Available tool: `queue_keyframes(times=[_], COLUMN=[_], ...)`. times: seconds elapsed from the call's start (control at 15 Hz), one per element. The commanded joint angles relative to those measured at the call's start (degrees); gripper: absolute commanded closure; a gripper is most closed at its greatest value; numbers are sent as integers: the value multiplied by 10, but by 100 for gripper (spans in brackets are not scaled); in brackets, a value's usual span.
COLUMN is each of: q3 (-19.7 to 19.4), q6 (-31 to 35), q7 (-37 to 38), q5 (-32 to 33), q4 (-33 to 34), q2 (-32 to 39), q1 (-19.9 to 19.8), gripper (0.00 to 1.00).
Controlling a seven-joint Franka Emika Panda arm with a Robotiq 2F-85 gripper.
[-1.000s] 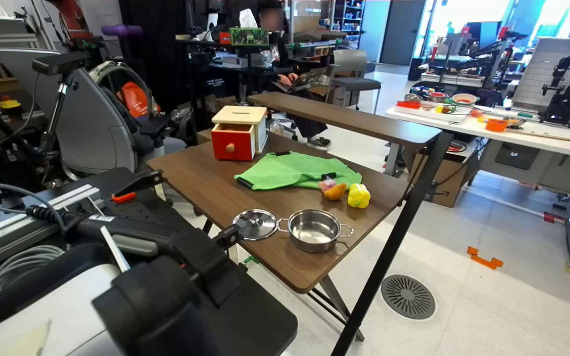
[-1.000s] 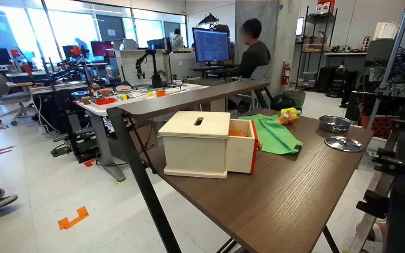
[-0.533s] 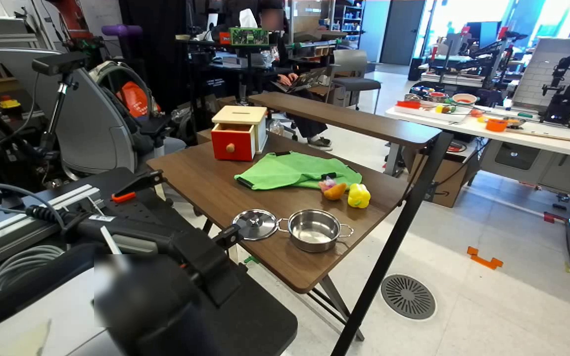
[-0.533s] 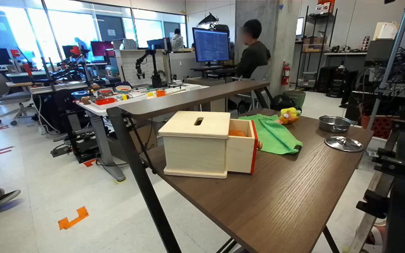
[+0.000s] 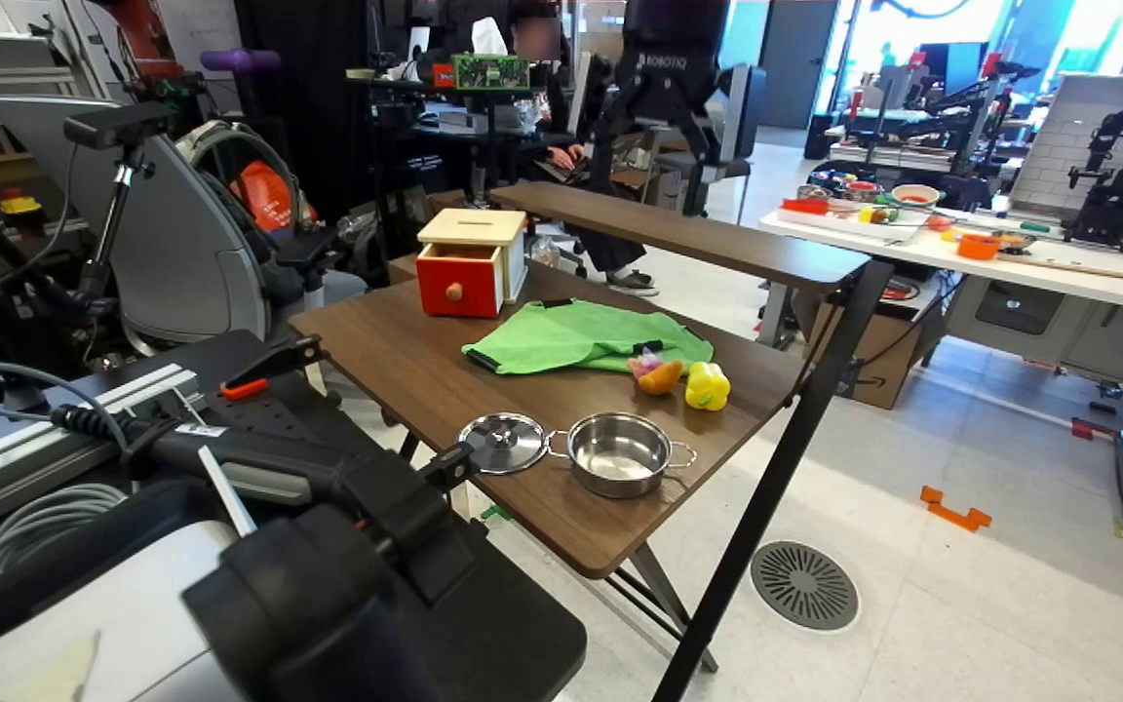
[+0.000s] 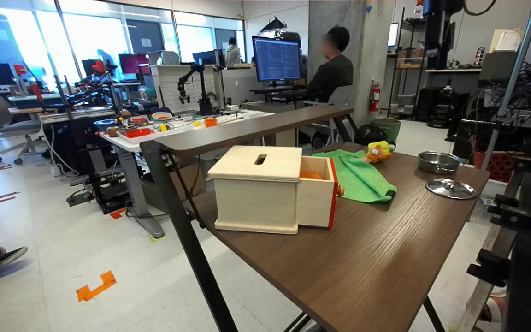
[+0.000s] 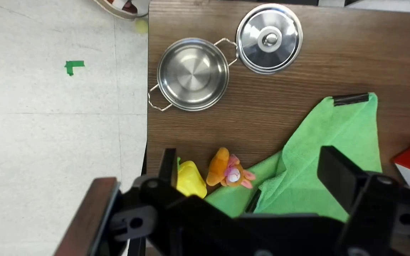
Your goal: Put the brown plushy in the open drawer
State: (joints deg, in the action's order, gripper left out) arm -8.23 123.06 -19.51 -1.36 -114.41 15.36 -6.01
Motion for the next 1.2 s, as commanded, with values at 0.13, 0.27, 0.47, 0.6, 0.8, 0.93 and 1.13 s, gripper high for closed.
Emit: queue_keyframes(times=[0.13,0.27,0.47,0.6,0.8,0.93,1.13], q3=[35,35,42,42,40,39,36], q6=[72,47,65,64,66,77,104], q7=[40,49,43,43,41,46,59], q5=[-8,14,10,10,10,14,17], q4=[52,63,48,52,53,54,64], q2=[120,140,139,141,150,159,182], q1=[-9,-6,-11,-11,-15,-14,-12], gripper=[0,0,0,0,0,0,0])
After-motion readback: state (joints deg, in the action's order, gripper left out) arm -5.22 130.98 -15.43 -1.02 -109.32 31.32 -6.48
